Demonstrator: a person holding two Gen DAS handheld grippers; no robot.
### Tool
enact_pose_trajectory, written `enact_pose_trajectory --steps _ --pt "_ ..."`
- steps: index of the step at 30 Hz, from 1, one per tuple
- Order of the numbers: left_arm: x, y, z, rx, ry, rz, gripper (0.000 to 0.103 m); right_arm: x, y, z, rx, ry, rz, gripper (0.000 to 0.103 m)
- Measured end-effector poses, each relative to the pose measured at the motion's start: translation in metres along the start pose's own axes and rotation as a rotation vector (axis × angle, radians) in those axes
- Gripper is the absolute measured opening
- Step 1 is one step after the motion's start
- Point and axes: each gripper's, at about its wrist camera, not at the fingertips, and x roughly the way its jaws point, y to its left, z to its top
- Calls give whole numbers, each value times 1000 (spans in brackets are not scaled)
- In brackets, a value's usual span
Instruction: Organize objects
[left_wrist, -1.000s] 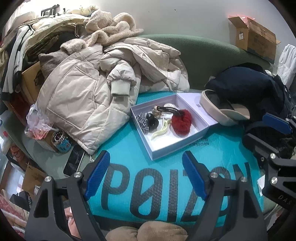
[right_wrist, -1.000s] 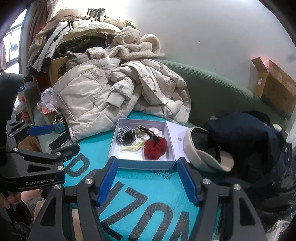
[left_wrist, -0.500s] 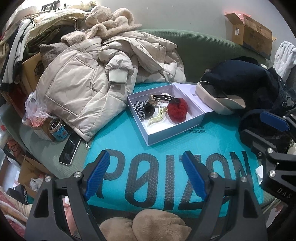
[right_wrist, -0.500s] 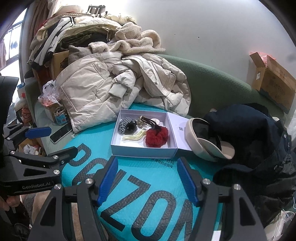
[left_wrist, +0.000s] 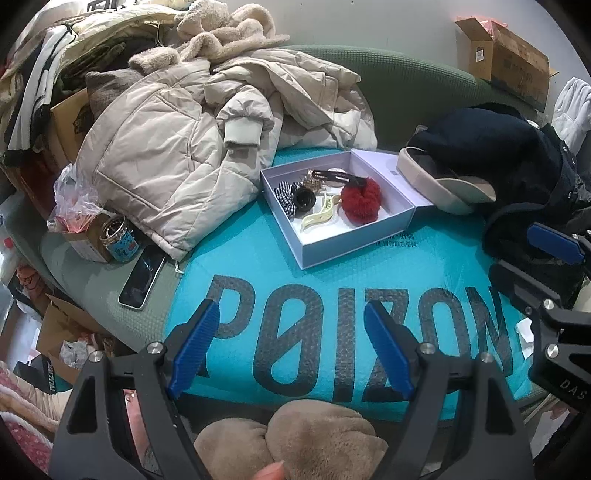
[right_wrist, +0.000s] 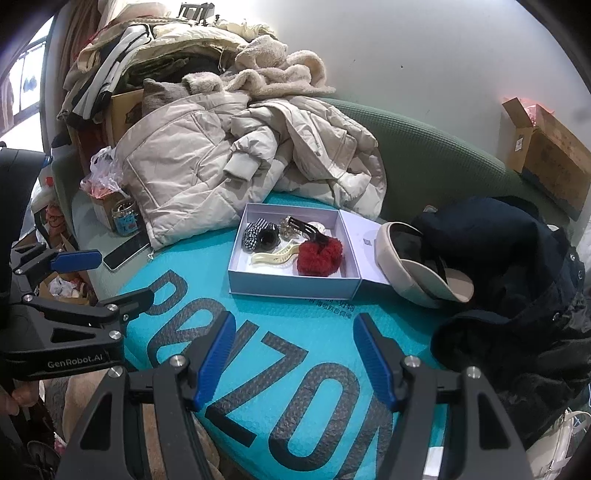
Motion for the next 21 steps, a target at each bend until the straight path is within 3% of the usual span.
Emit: enact_pose_trajectory --steps 21 --pt "6 -2 -11 -4 37 6 80 4 1 -9 -5 20 -7 67"
